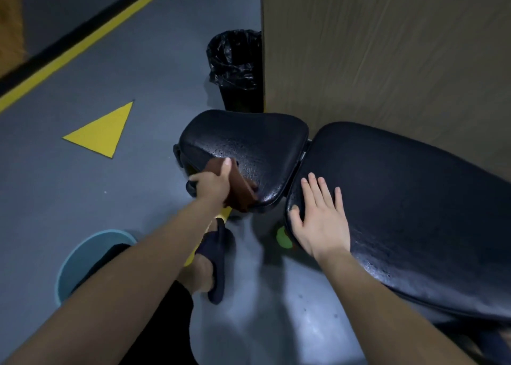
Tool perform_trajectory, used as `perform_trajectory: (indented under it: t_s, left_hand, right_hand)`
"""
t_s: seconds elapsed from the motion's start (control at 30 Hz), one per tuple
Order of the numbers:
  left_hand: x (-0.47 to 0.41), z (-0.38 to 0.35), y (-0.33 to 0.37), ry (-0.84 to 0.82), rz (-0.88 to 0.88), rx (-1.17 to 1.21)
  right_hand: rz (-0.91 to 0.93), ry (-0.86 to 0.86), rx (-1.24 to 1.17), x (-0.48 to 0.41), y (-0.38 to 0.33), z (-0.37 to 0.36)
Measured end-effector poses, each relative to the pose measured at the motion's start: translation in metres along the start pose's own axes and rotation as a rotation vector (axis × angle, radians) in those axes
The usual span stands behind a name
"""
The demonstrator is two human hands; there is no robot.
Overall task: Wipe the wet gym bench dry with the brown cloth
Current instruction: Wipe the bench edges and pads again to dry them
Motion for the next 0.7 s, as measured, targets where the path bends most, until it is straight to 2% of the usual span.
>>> perform_trajectory:
  t_s: [0.07, 0.13, 0.27, 0.37, 0.57, 0.7]
  left_hand:
    - [-0.026, 0.011, 0.014, -0.053, 0.000, 0.043]
    - [-0.037, 0.019, 0.020, -0.073, 0.110, 0.158]
    - [-0.020, 0.018, 0.032, 0.080, 0.169, 0.202]
    - [0.004, 0.012, 0.033, 0.172, 0.133, 0.203]
    - [0.049, -0.014, -0.019, -0.012, 0.114, 0.209]
    - [0.072, -0.011, -0.014, -0.010, -0.038, 0.104]
  right_hand:
    - [-0.004, 0.009, 0.013, -0.001, -0.001, -0.002]
    - [-0.001, 0.014, 0.022, -0.002, 0.000, -0.004]
    - [0.005, 0.026, 0.043, -0.003, 0.000, -0.004]
    - [0.016, 0.020, 0.057, -0.005, 0.000, -0.005]
    - [0.032, 0.019, 0.062, -0.006, -0.001, -0.004]
    - [0.017, 0.013, 0.071, -0.003, -0.003, -0.005]
Point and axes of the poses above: each hand's wrist, its own x-axis away from the middle knuckle, its own z-axis out of the back of the hand, y = z × x, the point moved 5 cm from there along -x, towards the middle knuckle, and after that the axes turned 10 degrees about y, right-handed, at the moved point
